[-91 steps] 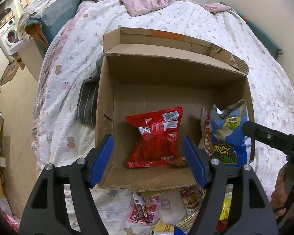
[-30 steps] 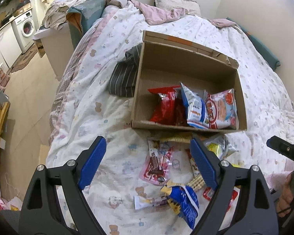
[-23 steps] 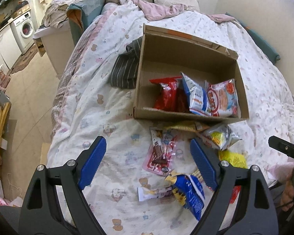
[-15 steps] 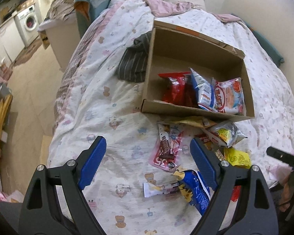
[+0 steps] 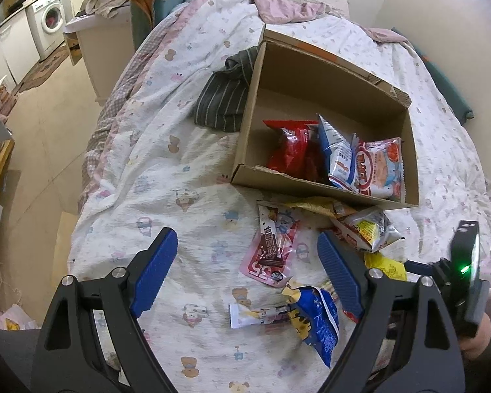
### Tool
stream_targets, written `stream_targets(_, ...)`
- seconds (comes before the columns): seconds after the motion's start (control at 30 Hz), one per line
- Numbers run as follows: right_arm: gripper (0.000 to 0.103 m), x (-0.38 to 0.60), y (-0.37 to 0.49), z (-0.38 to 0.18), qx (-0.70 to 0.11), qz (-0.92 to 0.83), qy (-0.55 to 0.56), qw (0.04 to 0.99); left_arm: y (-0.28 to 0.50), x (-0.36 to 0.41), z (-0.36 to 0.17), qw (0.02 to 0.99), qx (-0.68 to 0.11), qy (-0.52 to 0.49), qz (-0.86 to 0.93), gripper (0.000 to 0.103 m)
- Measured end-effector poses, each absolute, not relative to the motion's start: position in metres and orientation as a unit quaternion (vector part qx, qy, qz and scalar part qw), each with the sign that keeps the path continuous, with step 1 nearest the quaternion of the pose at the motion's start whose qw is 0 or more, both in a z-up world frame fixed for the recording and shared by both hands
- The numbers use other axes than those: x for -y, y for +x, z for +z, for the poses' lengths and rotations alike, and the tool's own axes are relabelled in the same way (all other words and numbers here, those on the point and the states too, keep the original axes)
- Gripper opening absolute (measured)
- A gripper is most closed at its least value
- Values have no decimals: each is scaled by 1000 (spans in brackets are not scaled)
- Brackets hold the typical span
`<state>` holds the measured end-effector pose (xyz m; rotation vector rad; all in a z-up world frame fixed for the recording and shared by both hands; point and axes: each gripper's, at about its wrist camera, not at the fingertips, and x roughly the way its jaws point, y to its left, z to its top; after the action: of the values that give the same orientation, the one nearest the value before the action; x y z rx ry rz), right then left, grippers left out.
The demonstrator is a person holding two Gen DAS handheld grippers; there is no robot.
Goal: Organize snacks
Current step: 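Grasp the yellow chip bag with the right gripper while the left grasps a blue wrapped sweet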
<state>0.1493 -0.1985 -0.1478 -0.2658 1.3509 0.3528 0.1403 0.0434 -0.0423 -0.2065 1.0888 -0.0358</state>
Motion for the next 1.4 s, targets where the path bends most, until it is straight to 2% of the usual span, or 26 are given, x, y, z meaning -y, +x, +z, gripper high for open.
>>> stream_targets(0.1, 94, 189, 152, -157, -624, 151, -158, 750, 141, -47, -44, 848, -520, -98, -11, 85)
stream_targets(0.23, 59, 198, 157, -162, -635, 126, -154, 747, 142, -53, -53, 840, -534, -95, 2, 85)
stream_targets(0.37, 45, 211, 154, -154, -630, 124, -136, 755, 142, -54, -70, 821, -564, -86, 7, 85)
stream_targets(0.67, 45, 266, 130, -110, -593, 140, -22, 793, 130, -30, -132, 744, -666, -45, -17, 85)
stream_targets(0.87, 45, 277, 136, -90, -569, 134, 17, 811, 129, -3, -155, 723, -690, -19, -32, 85)
stream_targets(1.1, 45, 281, 131, -86, -563, 138, 28, 815, 112, 71, -142, 738, -626, 210, -139, 85)
stream_targets(1.2, 45, 282, 130, -86, -562, 140, 29, 815, 110, 75, -155, 722, -635, 235, -147, 85)
stream_targets(1.23, 45, 282, 130, -85, -561, 141, 29, 815, 111, 73, -161, 715, -644, 230, -148, 82)
stream_targets(1.33, 45, 280, 130, -82, -556, 146, 30, 818, 116, 68, -172, 698, -669, 199, -162, 52)
stream_targets(1.4, 45, 278, 130, -82, -555, 147, 29, 818, 117, 65, -173, 694, -676, 177, -171, 39)
